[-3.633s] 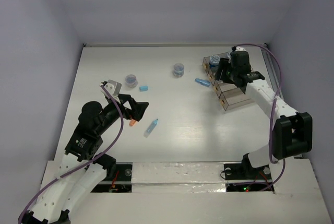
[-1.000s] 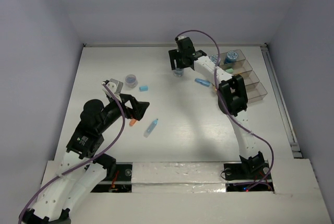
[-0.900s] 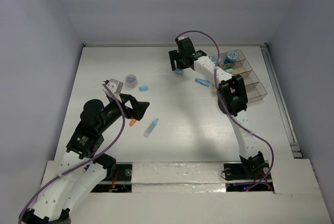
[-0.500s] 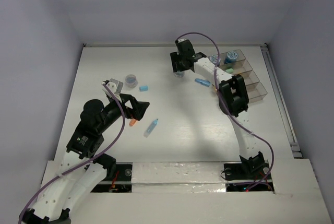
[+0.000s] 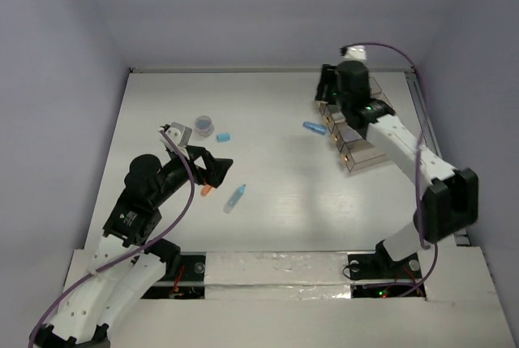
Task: Sort the stationery into containers
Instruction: Place the stationery in the storage box.
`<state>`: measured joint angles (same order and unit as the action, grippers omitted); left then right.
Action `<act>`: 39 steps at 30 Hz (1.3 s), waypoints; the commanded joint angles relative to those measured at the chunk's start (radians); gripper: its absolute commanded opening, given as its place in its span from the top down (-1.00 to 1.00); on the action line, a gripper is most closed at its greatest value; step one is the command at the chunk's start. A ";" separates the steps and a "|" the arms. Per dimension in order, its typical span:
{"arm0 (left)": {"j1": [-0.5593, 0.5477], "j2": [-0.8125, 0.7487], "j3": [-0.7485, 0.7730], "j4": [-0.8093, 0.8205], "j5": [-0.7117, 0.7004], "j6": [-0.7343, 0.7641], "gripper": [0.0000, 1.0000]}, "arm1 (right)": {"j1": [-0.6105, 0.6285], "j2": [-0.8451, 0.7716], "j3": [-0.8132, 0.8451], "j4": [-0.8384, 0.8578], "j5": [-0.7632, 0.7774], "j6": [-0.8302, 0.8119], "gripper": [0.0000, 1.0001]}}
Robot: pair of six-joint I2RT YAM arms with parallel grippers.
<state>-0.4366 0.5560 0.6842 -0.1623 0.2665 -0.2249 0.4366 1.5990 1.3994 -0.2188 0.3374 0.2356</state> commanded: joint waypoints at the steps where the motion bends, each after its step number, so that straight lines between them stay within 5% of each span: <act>1: 0.004 -0.018 0.012 0.050 0.025 0.009 -0.98 | -0.157 -0.132 -0.210 0.116 0.052 0.116 0.56; 9: -0.005 -0.037 0.009 0.050 0.023 0.007 -0.98 | -0.366 -0.212 -0.346 0.131 0.066 0.123 0.57; 17: -0.005 -0.054 0.011 0.044 0.014 0.009 -0.98 | -0.377 -0.073 -0.272 0.145 -0.015 0.093 0.56; 39: -0.005 -0.041 0.012 0.046 0.016 0.010 -0.98 | -0.377 0.078 -0.221 0.125 0.066 0.076 0.39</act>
<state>-0.4374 0.5140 0.6846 -0.1612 0.2794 -0.2249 0.0620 1.6749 1.1358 -0.1478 0.3832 0.3080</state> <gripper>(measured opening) 0.989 0.663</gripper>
